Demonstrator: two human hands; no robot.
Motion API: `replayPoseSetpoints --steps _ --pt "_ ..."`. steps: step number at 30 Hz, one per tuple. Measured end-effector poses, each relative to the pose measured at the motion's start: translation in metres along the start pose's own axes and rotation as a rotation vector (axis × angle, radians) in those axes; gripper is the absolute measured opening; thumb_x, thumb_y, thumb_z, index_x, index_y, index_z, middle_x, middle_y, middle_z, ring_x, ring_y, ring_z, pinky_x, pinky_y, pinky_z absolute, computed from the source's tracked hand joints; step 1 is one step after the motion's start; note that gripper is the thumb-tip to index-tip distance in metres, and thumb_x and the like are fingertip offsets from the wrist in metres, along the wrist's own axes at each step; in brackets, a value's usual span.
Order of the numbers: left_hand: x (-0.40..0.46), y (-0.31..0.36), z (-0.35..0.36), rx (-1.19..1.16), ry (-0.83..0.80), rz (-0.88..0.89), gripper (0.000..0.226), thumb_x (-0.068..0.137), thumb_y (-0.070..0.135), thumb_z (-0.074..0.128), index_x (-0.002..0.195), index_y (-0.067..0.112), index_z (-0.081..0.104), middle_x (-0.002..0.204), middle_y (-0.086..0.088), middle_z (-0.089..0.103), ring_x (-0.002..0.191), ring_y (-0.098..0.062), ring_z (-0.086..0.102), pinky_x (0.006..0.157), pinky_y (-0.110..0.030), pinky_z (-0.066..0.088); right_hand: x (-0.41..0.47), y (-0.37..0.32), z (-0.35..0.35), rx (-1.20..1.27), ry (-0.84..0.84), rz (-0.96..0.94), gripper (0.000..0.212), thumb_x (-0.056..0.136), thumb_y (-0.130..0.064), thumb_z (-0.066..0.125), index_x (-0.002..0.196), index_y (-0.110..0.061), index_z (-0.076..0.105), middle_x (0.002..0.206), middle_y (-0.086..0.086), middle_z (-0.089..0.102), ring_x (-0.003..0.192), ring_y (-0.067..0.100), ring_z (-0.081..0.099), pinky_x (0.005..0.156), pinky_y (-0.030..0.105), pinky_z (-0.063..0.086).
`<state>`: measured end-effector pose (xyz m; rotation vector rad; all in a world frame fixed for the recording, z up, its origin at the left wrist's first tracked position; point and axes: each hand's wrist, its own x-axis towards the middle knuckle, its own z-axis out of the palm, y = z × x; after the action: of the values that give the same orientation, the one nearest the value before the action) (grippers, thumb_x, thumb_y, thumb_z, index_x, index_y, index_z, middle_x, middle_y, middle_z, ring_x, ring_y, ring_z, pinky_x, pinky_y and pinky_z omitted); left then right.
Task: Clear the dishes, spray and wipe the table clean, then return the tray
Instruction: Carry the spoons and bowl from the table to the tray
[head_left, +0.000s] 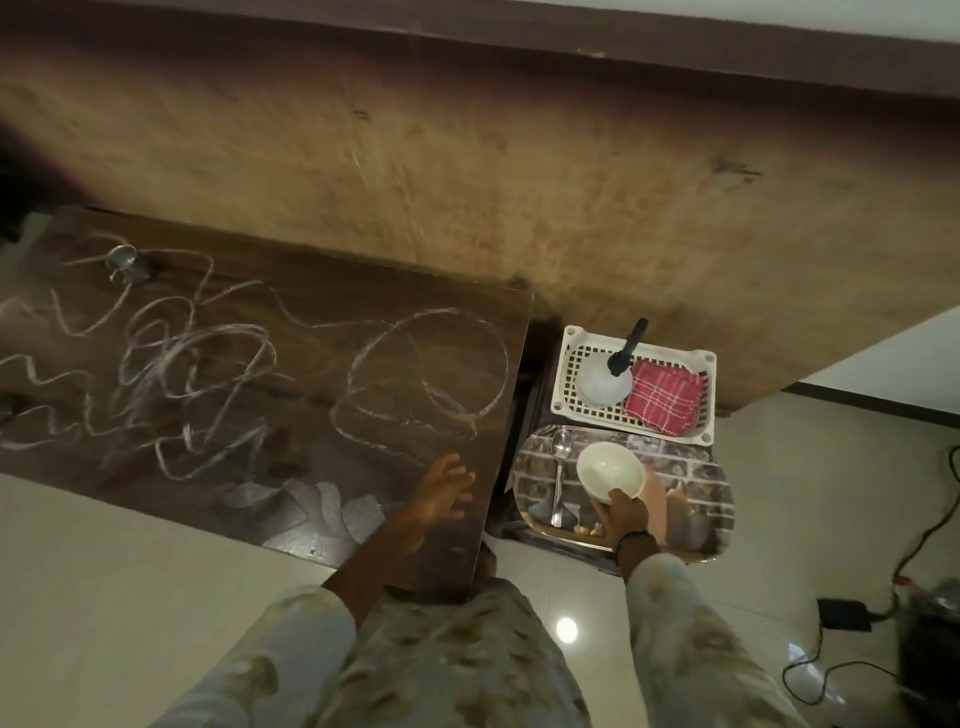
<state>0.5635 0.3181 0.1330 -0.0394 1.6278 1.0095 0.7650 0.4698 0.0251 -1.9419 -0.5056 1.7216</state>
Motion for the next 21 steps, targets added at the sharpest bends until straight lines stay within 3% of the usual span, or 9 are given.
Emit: replayPoseSetpoints --steps 2,4,6,9,12,16,19,21 --pt "0.002 0.001 -0.006 -0.01 0.029 -0.011 0.051 0.094 0.009 0.049 0.142 0.01 0.03 0.144 -0.017 0.041 0.083 -0.019 0.057 0.069 -0.03 0.046 0.001 -0.004 0.003 0.038 0.011 0.023 0.052 0.09 0.007 0.045 0.141 0.003 0.033 0.145 0.025 0.035 0.126 0.042 0.041 0.091 0.045 0.048" --pt "0.002 0.0 -0.011 0.037 0.042 0.009 0.051 0.095 0.014 0.051 0.142 0.012 0.031 0.142 -0.015 0.044 0.095 -0.023 0.058 0.067 -0.026 0.048 0.005 -0.006 0.002 0.013 0.023 0.043 0.052 0.09 0.008 0.044 0.141 0.004 0.032 0.143 0.025 0.036 0.118 0.039 0.043 0.098 0.05 0.045" --pt "0.003 -0.001 -0.014 0.059 0.048 0.018 0.05 0.095 0.018 0.051 0.142 0.013 0.033 0.14 -0.013 0.046 0.103 -0.024 0.057 0.066 -0.025 0.049 0.007 -0.005 -0.003 -0.047 0.035 0.057 0.051 0.089 0.007 0.045 0.139 0.007 0.034 0.142 0.026 0.039 0.119 0.04 0.045 0.094 0.048 0.049" --pt "0.004 0.002 -0.013 0.07 0.057 0.005 0.048 0.095 0.02 0.051 0.14 0.014 0.035 0.137 -0.011 0.049 0.105 -0.023 0.058 0.065 -0.024 0.048 0.008 -0.001 -0.011 -0.184 0.024 0.071 0.05 0.087 0.004 0.051 0.135 0.01 0.038 0.138 0.025 0.045 0.111 0.036 0.047 0.07 0.035 0.052" --pt "0.006 0.004 -0.008 0.093 0.047 0.001 0.045 0.095 0.021 0.051 0.138 0.016 0.038 0.135 -0.01 0.05 0.107 -0.022 0.058 0.066 -0.024 0.049 0.006 0.002 -0.017 -0.194 -0.015 0.135 0.045 0.091 0.003 0.047 0.135 0.006 0.038 0.128 0.022 0.048 0.107 0.035 0.049 0.076 0.04 0.056" --pt "0.007 0.006 -0.007 0.096 0.051 -0.005 0.04 0.096 0.021 0.05 0.134 0.015 0.042 0.132 -0.008 0.051 0.107 -0.022 0.058 0.069 -0.025 0.05 0.007 0.002 -0.02 -0.223 -0.05 0.165 0.039 0.095 -0.001 0.045 0.134 0.0 0.04 0.111 0.013 0.05 0.097 0.029 0.054 0.08 0.037 0.052" --pt "0.006 0.008 -0.012 0.073 0.051 0.001 0.038 0.095 0.022 0.051 0.132 0.016 0.044 0.132 -0.008 0.052 0.106 -0.022 0.059 0.073 -0.026 0.052 0.008 0.014 -0.014 -0.232 0.076 0.07 0.048 0.089 -0.004 0.054 0.134 0.002 0.038 0.126 0.019 0.052 0.099 0.033 0.052 0.07 0.035 0.057" --pt "0.005 0.009 -0.018 0.046 0.06 0.008 0.036 0.095 0.021 0.052 0.13 0.015 0.046 0.131 -0.009 0.052 0.105 -0.022 0.059 0.078 -0.03 0.052 0.002 0.024 -0.005 -0.239 0.243 -0.017 0.059 0.085 -0.008 0.057 0.138 0.001 0.032 0.135 0.024 0.046 0.111 0.04 0.051 0.088 0.045 0.053"
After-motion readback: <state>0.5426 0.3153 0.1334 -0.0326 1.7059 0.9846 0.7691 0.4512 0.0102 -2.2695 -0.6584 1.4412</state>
